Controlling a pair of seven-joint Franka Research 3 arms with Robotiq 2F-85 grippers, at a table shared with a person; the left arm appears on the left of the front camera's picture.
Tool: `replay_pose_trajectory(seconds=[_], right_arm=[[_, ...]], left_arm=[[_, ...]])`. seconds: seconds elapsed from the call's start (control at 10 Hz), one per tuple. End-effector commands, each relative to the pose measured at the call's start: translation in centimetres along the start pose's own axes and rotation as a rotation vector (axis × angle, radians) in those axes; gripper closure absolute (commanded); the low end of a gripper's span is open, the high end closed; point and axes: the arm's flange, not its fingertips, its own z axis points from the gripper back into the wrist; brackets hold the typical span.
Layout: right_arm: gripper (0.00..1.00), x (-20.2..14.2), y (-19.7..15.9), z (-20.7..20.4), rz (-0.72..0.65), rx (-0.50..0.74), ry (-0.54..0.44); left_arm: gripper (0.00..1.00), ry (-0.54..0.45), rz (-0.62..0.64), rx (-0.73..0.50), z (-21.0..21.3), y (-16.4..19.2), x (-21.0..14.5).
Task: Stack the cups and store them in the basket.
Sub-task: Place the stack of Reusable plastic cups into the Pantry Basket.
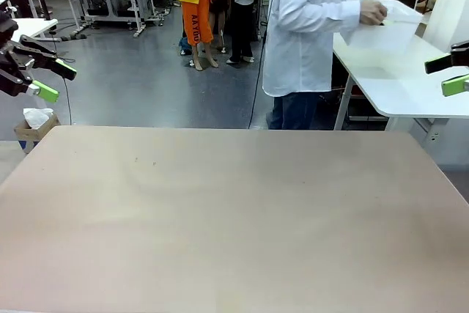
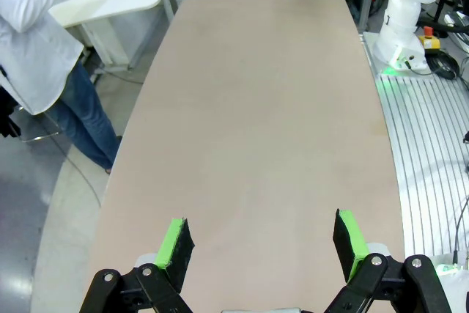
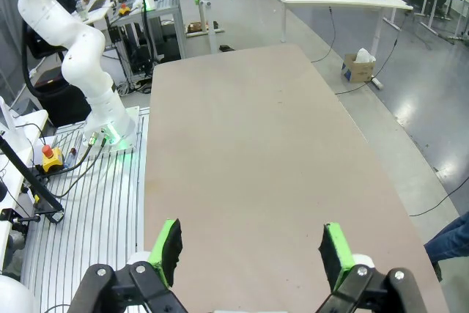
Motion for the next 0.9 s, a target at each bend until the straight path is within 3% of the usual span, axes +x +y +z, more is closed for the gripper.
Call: replay_pose_trajectory(seconds=[0.0,0.8], right_arm=[[0.00,0.29,0.03,0.00,-0.007,-0.001,-0.013],[0.00,0.29,0.03,0.00,-0.007,-0.001,-0.013]], left_arm=[[0.00,0.000,0.010,-0.002,0.02,-0.12,0.26],[0.00,0.000,0.010,-0.002,0.02,-0.12,0.26]])
